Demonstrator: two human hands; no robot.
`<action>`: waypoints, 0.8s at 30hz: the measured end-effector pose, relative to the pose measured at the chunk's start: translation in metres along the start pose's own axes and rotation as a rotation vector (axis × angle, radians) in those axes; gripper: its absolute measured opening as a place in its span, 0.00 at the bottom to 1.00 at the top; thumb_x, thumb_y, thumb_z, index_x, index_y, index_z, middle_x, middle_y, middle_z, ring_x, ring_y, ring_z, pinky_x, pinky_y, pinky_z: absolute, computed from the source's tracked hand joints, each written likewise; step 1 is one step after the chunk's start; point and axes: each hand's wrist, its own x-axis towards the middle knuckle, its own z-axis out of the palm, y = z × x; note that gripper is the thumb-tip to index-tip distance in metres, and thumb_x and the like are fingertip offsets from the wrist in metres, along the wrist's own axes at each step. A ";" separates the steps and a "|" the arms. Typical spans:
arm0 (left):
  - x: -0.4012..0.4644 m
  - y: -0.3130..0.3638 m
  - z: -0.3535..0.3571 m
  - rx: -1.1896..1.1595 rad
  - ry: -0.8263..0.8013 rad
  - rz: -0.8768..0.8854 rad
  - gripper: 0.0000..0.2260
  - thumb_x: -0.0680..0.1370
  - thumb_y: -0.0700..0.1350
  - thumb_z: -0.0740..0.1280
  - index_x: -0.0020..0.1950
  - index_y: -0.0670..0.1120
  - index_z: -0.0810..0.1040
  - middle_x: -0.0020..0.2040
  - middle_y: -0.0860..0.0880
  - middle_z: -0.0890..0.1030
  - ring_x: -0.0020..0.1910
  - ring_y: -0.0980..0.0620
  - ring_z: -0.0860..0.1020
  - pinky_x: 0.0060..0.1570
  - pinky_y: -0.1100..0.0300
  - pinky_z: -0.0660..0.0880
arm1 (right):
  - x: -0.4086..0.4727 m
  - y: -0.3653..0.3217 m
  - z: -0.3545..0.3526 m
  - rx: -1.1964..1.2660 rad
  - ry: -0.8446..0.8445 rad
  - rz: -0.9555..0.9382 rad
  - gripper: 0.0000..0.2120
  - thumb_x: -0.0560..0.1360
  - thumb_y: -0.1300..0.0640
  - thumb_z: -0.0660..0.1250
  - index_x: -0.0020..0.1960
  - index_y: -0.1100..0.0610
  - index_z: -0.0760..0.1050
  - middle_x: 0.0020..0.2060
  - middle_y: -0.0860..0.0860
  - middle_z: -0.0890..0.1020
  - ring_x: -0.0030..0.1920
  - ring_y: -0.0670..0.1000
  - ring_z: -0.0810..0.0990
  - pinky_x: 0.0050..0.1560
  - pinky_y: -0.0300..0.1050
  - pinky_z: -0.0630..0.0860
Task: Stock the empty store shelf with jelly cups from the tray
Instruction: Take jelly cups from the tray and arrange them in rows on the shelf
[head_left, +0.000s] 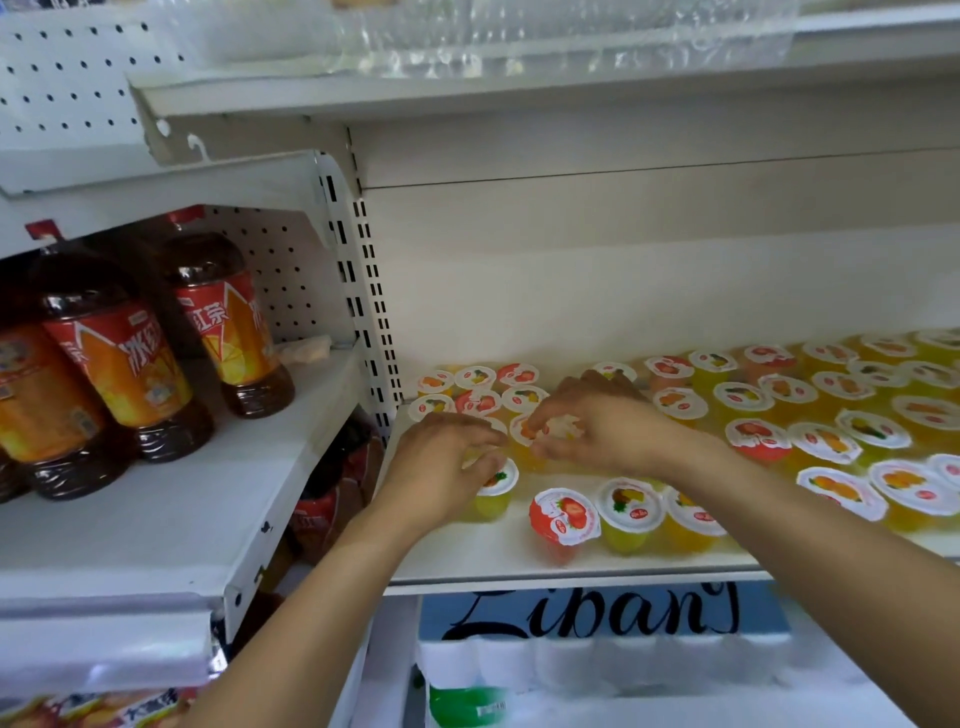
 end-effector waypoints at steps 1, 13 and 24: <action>-0.005 0.001 0.001 -0.004 0.020 0.019 0.12 0.75 0.55 0.65 0.54 0.56 0.83 0.57 0.56 0.82 0.58 0.51 0.77 0.58 0.50 0.73 | -0.007 0.001 -0.006 0.094 -0.043 -0.027 0.18 0.69 0.33 0.66 0.56 0.39 0.78 0.56 0.39 0.77 0.60 0.44 0.72 0.65 0.49 0.67; -0.033 0.011 -0.004 -0.014 0.043 -0.001 0.10 0.74 0.53 0.72 0.54 0.54 0.84 0.56 0.55 0.81 0.60 0.52 0.72 0.61 0.54 0.68 | -0.039 -0.022 0.008 -0.139 -0.070 -0.045 0.23 0.67 0.36 0.70 0.58 0.41 0.72 0.48 0.45 0.78 0.54 0.50 0.70 0.51 0.47 0.63; -0.026 0.009 -0.003 0.011 0.011 0.016 0.08 0.74 0.54 0.71 0.51 0.55 0.84 0.54 0.56 0.81 0.57 0.53 0.73 0.58 0.53 0.70 | -0.029 -0.020 0.020 -0.203 0.071 0.009 0.18 0.71 0.38 0.67 0.55 0.45 0.74 0.48 0.46 0.81 0.56 0.51 0.72 0.55 0.48 0.62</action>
